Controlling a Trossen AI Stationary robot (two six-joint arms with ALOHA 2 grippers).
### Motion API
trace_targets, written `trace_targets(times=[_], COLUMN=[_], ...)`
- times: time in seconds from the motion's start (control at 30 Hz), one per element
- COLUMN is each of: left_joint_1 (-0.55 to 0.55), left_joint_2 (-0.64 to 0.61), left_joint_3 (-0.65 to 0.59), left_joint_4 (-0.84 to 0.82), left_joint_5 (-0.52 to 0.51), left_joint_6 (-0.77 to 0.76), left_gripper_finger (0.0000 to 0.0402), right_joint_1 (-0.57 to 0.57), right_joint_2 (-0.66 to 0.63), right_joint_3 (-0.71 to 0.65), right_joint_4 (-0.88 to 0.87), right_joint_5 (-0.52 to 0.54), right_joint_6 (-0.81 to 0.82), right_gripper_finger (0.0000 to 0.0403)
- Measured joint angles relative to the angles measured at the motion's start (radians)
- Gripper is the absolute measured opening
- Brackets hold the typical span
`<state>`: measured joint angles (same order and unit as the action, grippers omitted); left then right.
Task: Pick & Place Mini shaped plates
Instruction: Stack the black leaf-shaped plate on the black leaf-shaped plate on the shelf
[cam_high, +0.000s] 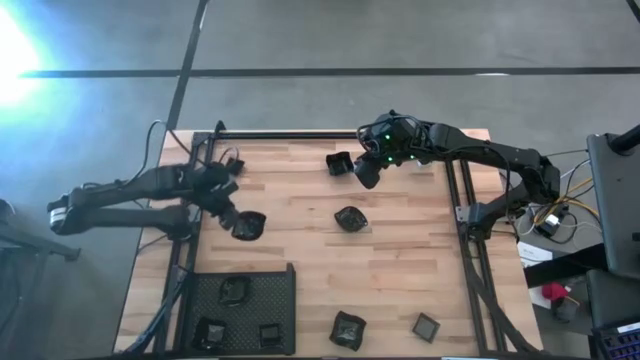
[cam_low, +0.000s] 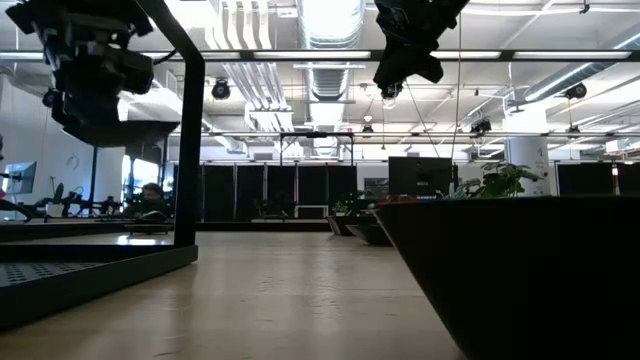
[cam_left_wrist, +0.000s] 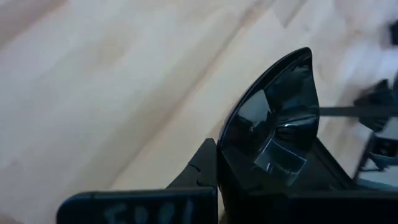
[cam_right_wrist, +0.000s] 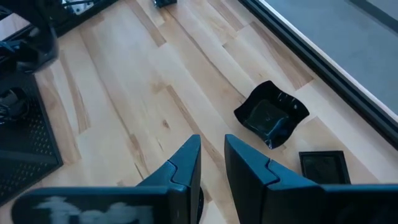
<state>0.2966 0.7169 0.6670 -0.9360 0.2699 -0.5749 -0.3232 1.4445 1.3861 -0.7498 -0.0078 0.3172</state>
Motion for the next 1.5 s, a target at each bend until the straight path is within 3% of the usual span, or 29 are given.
trace_targets(times=[0.27,0.57,0.77,1.13,1.5], left_joint_1=[-0.233,-0.594,-0.758,-0.813,-0.824], left_joint_2=[0.034,0.147,0.246,0.349,0.384], left_joint_3=[0.0,0.0,-0.002,-0.002,-0.017], left_joint_4=[0.0,0.055,0.117,0.143,0.145], left_joint_5=[0.006,-0.003,-0.012,-0.025,0.006], left_joint_6=[-0.149,-0.451,-0.663,-0.888,-0.976], left_gripper_finger=[0.0,0.0,0.0,0.0,0.0], right_joint_1=[0.0,0.0,0.0,0.0,0.0], right_joint_2=[0.0,0.0,0.0,0.0,0.0], right_joint_3=[0.0,0.0,0.0,0.0,0.0], right_joint_4=[0.0,0.0,0.001,0.001,0.001], right_joint_5=[0.0,0.0,0.0,0.0,0.0], right_joint_6=[-0.007,-0.015,-0.034,-0.051,-0.068], right_gripper_finger=[0.0068,0.0068,0.0068,0.0068,0.0068])
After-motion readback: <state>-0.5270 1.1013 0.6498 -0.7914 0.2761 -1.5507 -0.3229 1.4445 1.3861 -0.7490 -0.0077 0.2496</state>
